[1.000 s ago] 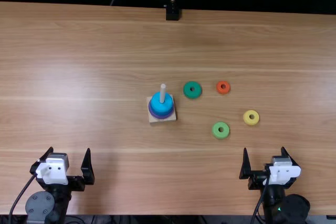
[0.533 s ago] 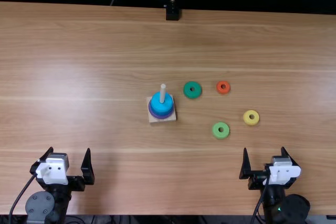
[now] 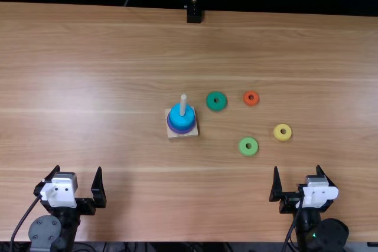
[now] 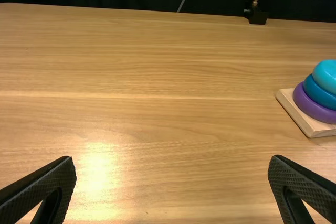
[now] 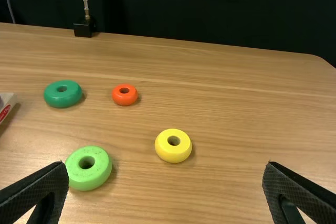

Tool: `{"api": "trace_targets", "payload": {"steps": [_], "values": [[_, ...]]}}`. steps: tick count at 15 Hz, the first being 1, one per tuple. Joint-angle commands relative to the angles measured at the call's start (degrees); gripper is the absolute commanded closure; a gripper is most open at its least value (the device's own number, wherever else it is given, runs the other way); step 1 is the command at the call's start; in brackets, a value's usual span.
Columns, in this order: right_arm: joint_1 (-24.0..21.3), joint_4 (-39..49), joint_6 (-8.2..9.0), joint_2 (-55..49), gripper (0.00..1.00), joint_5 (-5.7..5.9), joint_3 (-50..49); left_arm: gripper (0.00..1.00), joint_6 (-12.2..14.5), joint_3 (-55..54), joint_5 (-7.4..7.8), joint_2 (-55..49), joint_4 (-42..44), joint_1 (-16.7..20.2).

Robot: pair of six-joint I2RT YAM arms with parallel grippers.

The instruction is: Build the Hanoi tower: stack the rings onto the peg from bottom to top in this color order: purple, dark blue, light blue, dark green, light green, yellow, orange.

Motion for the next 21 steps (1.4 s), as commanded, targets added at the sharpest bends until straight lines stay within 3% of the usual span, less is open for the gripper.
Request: {"api": "trace_targets", "payload": {"steps": [1, 4, 6, 9, 10, 11, 13, 14, 15, 16, 17, 19, 20, 21], "values": [[-0.26, -2.95, -0.39, -0.73, 0.00, 0.14, -3.87, 0.00, 0.85, -6.02, 0.87, -0.67, -4.55, 0.30], [-0.78, 0.42, -0.50, -0.73, 0.00, 0.14, -1.68, 0.00, 0.85, -6.02, 0.87, -0.67, -4.55, 0.30], [-0.52, 8.23, 0.03, -0.73, 0.00, 0.14, 7.20, 0.00, 0.85, -6.02, 0.87, -0.67, -4.55, 0.30], [-0.08, 8.75, 0.66, 13.15, 0.00, 0.24, 25.04, 0.00, 0.85, -6.02, 0.87, -0.67, -4.55, 0.30], [0.80, 8.54, 3.19, 17.55, 0.00, 0.35, 31.19, 0.00, 0.85, -6.02, 0.87, -0.67, -4.55, 0.30], [2.03, 6.43, 8.15, 21.86, 0.00, 0.35, 37.43, 0.00, 0.95, -6.02, 0.87, -0.67, -4.55, 0.30], [4.58, -4.01, 20.28, 31.26, 0.00, -0.07, 47.72, 0.00, 0.85, -6.02, 0.87, -0.67, -4.55, 0.30], [7.92, -10.23, 23.76, 36.88, 0.00, -0.07, 52.02, 0.00, 0.85, -6.02, 0.87, -0.67, -4.55, 0.30], [11.17, -14.66, 24.18, 42.77, 0.00, 0.03, 55.89, 0.00, 0.85, -6.02, 0.87, -0.67, -4.55, 0.30], [14.68, -16.03, 23.87, 48.22, 0.00, 0.46, 58.35, 0.00, 0.85, -6.02, 0.87, -0.67, -4.55, 0.30], [17.67, -15.82, 21.86, 52.79, 0.00, 0.56, 60.02, 0.00, 0.85, -6.02, 0.87, -0.67, -4.55, 0.30], [20.92, -16.14, 11.74, 61.76, 0.00, 0.67, 63.01, 0.00, 0.85, -6.02, 0.87, -0.67, -4.55, 0.30], [21.36, -16.56, 8.36, 66.86, 0.00, 0.46, 65.38, 0.00, 0.85, -6.02, 0.87, -0.67, -4.55, 0.30], [21.28, -16.56, 7.31, 72.04, 0.00, 0.35, 67.23, 0.00, 0.85, -6.02, 0.87, -0.67, -4.55, 0.30]]}}
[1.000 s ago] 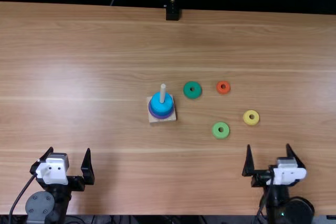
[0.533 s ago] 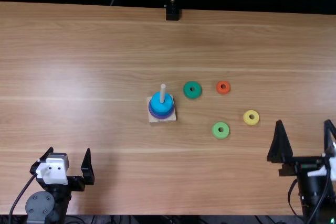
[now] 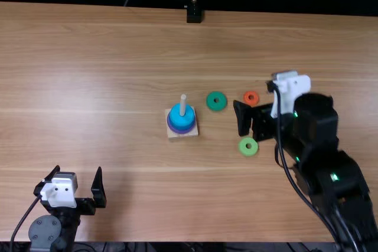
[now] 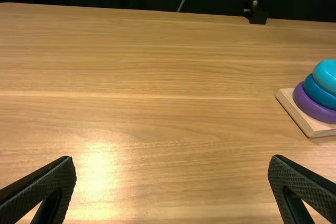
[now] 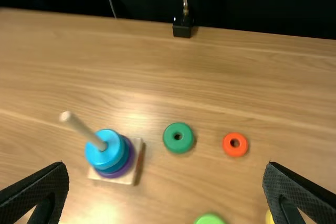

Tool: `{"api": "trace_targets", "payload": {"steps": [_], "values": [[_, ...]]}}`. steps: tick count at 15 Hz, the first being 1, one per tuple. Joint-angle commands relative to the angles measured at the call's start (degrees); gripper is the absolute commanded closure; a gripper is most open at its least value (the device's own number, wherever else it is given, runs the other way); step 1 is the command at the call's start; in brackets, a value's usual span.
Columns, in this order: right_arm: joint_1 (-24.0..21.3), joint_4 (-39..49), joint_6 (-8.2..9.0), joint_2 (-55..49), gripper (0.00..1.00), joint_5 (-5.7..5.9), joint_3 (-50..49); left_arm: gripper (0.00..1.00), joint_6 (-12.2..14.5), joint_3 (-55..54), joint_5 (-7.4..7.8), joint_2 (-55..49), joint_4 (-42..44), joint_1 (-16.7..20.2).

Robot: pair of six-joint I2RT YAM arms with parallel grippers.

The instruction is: Build the Hanoi tower: stack the rings onto the peg from bottom to top in this color order: purple, dark blue, light blue, dark green, light green, yellow, orange.

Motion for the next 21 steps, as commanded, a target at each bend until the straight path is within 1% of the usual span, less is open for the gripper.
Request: {"api": "trace_targets", "payload": {"steps": [1, 2, 3, 6, 8, 11, 13, 16, 17, 19, 20, 21], "values": [[0.40, -0.01, -3.63, 5.53, 0.00, 0.35, 3.59, 0.00, 0.82, -6.00, 0.83, -0.67, -4.55, 0.30], [0.49, -0.33, -4.05, 9.05, 0.00, 0.35, 5.00, 0.00, 0.82, -6.00, 0.83, -0.67, -4.55, 0.30], [0.49, -1.38, -4.05, 12.56, 0.00, 0.46, 5.52, 0.00, 0.82, -6.00, 0.83, -0.67, -4.55, 0.30], [0.58, -1.70, -3.20, 24.87, 0.00, 0.35, 7.72, 0.00, 0.93, -6.00, 0.83, -0.67, -4.55, 0.30], [0.67, -0.86, -3.20, 29.97, 0.00, 0.35, 7.99, 0.00, 0.82, -6.00, 0.83, -0.67, -4.55, 0.30], [2.42, -0.44, -3.20, 36.65, 0.00, 0.46, 9.04, 0.00, 0.82, -6.00, 0.83, -0.67, -4.55, 0.30], [3.22, 1.15, -3.10, 39.81, 0.00, 0.46, 12.73, 0.00, 0.82, -6.00, 0.83, -0.67, -4.55, 0.30], [3.30, 1.15, -3.10, 44.82, 0.00, 0.77, 17.57, 0.00, 0.82, -6.00, 0.83, -0.67, -4.55, 0.30], [3.22, 1.15, -3.20, 46.49, 0.00, 1.40, 18.27, 0.00, 0.82, -6.00, 0.83, -0.67, -4.55, 0.30], [3.30, 1.25, -3.31, 48.60, 0.00, 5.73, 18.36, 0.00, 0.82, -6.00, 0.83, -0.67, -4.55, 0.30], [3.30, 1.15, -3.31, 49.39, 0.00, 6.47, 18.62, 0.00, 0.93, -6.00, 0.83, -0.67, -4.55, 0.30], [3.30, 0.94, -3.31, 50.27, 0.00, 6.47, 19.06, 0.00, 0.93, -6.00, 0.83, -0.67, -4.55, 0.30]]}}
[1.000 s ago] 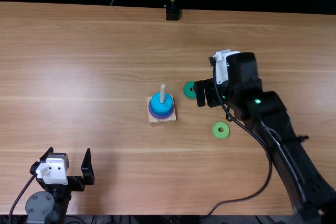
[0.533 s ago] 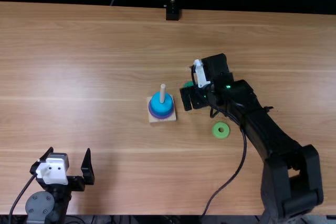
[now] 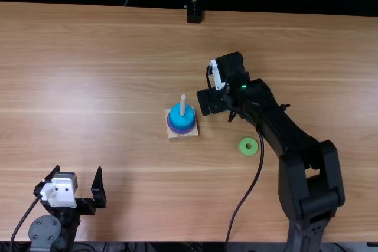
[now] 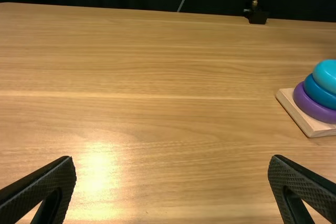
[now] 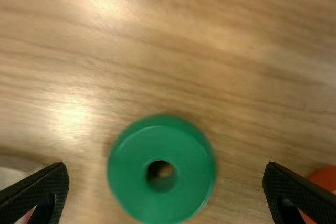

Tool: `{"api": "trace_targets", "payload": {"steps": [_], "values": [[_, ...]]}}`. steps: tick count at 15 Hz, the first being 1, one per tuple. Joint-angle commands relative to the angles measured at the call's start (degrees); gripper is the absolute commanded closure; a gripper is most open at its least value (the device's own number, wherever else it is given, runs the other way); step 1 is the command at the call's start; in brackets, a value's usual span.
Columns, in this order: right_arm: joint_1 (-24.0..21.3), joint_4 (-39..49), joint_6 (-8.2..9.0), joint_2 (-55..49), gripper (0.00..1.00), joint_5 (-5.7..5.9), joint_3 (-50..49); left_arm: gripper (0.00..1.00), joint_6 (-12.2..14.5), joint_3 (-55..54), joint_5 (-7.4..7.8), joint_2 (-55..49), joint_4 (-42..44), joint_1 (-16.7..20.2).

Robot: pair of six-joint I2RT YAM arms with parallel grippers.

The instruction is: Build the Hanoi tower: stack the rings onto the peg from bottom to top in this color order: purple, dark blue, light blue, dark green, light green, yellow, orange.

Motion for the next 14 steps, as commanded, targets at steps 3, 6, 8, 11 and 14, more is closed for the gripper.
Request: {"api": "trace_targets", "payload": {"steps": [3, 6, 8, 11, 14], "values": [[0.31, -0.65, 0.05, 1.99, 0.00, 1.98, 3.02, 0.00, 0.80, -6.00, 0.85, -0.69, -4.55, 0.32], [0.40, -0.97, 0.05, 3.14, 0.00, 1.98, 3.73, 0.00, 0.80, -6.00, 0.85, -0.69, -4.55, 0.32], [0.40, -0.97, 0.05, 3.58, 0.00, 1.98, 3.73, 0.00, 0.80, -6.00, 0.85, -0.69, -4.55, 0.32], [1.19, -2.76, 0.05, 3.93, 0.00, 1.98, 3.82, 0.00, 0.91, -6.00, 0.85, -0.69, -4.55, 0.32], [1.63, -2.76, 0.16, 3.84, 0.53, 1.88, 3.46, 0.00, 0.80, -6.00, 0.85, -0.69, -4.55, 0.32]]}}
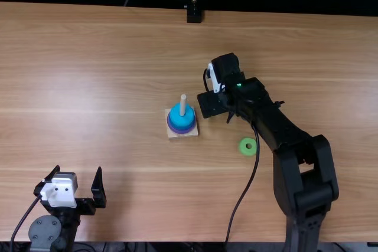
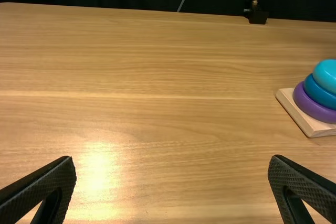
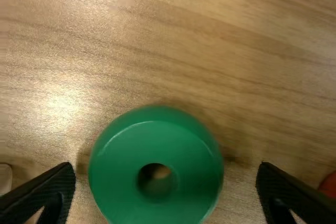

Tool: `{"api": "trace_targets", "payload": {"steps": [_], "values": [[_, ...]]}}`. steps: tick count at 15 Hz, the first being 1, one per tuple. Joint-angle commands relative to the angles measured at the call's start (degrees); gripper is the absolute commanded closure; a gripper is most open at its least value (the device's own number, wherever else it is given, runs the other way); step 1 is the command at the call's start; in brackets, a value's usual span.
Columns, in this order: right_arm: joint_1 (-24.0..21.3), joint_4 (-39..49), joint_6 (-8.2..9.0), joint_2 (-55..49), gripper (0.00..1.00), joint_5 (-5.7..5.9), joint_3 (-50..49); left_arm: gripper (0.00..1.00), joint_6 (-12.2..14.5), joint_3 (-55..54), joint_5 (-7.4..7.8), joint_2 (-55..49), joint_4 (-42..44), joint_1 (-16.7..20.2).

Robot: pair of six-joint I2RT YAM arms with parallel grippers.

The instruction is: Build the Hanoi tower: stack the rings onto the peg from bottom to top in this color order: purple, dark blue, light blue, dark green, light green, yellow, orange.

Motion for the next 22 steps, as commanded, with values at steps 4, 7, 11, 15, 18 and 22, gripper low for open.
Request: {"api": "trace_targets", "payload": {"steps": [4, 7, 11, 15, 18, 22], "values": [[0.95, 0.75, 0.03, 1.04, 1.00, 0.29, 1.21, 0.00, 0.82, -6.00, 0.85, -0.67, -4.53, 0.30], [1.13, 0.01, 0.03, 0.07, 1.00, 0.39, 2.35, 0.00, 0.82, -6.00, 0.85, -0.67, -4.53, 0.30], [1.39, -15.60, -0.18, -5.99, 1.00, 0.50, 12.99, 0.00, 0.82, -6.00, 0.85, -0.67, -4.53, 0.30], [2.18, -32.89, 0.03, -6.25, 1.00, 0.39, 26.96, 0.00, 0.82, -6.00, 0.85, -0.67, -4.53, 0.30], [4.90, -38.38, 0.03, -6.34, 1.00, 0.39, 34.43, 0.00, 0.93, -6.00, 0.85, -0.67, -4.53, 0.30], [7.28, -43.65, 0.03, -6.25, 1.00, 0.29, 41.46, 0.00, 0.82, -6.00, 0.85, -0.67, -4.53, 0.30]]}}
